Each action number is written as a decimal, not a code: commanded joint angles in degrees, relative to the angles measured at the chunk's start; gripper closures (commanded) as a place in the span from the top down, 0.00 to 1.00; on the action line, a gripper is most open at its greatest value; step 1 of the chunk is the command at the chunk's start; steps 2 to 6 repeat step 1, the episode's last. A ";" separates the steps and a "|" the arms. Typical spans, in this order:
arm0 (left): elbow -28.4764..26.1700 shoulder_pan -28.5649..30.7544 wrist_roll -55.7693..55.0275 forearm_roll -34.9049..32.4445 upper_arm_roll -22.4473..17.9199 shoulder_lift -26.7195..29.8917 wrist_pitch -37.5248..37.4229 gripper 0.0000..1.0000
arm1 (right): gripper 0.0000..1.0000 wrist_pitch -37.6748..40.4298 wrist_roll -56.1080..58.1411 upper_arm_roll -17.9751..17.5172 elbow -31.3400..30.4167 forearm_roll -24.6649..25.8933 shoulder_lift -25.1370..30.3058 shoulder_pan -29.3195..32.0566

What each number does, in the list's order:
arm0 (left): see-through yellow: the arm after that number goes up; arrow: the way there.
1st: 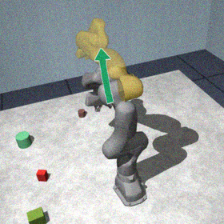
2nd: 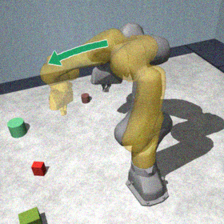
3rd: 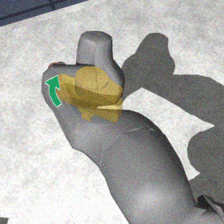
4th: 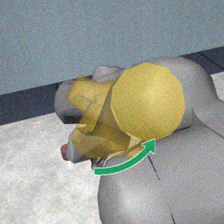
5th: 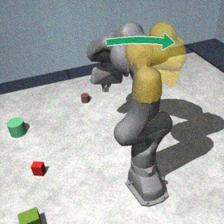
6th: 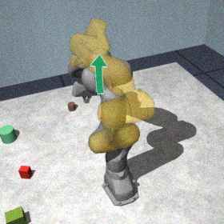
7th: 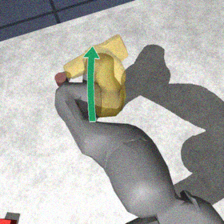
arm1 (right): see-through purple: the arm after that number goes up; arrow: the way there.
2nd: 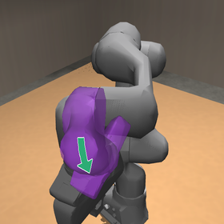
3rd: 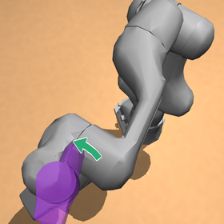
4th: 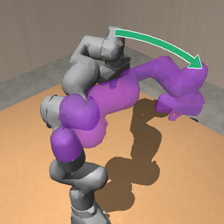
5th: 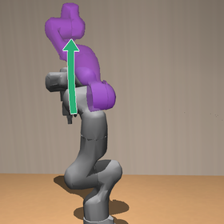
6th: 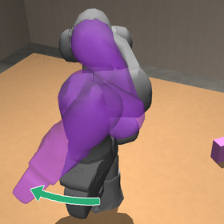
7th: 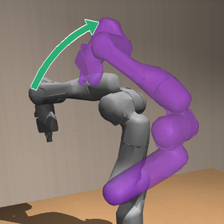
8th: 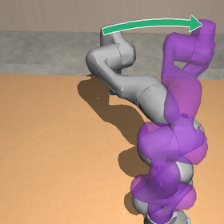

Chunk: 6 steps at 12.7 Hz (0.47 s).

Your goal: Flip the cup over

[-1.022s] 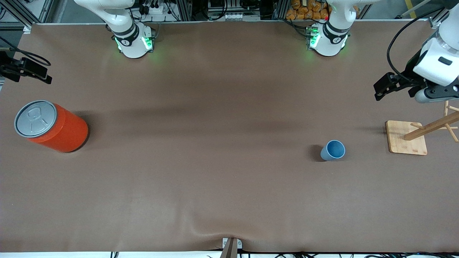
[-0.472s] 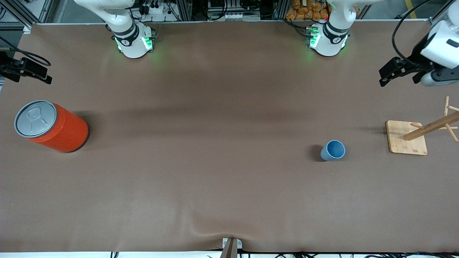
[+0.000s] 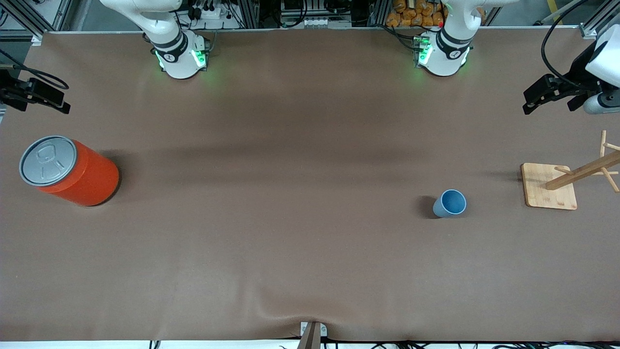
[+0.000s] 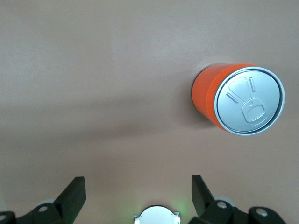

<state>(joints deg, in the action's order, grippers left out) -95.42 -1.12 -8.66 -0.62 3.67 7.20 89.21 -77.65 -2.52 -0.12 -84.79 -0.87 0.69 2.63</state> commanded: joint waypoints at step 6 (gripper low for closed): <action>0.32 -0.73 0.75 0.88 -0.77 0.36 -0.53 1.00 | 1.00 0.39 -0.64 -0.06 0.85 0.52 -0.34 -0.17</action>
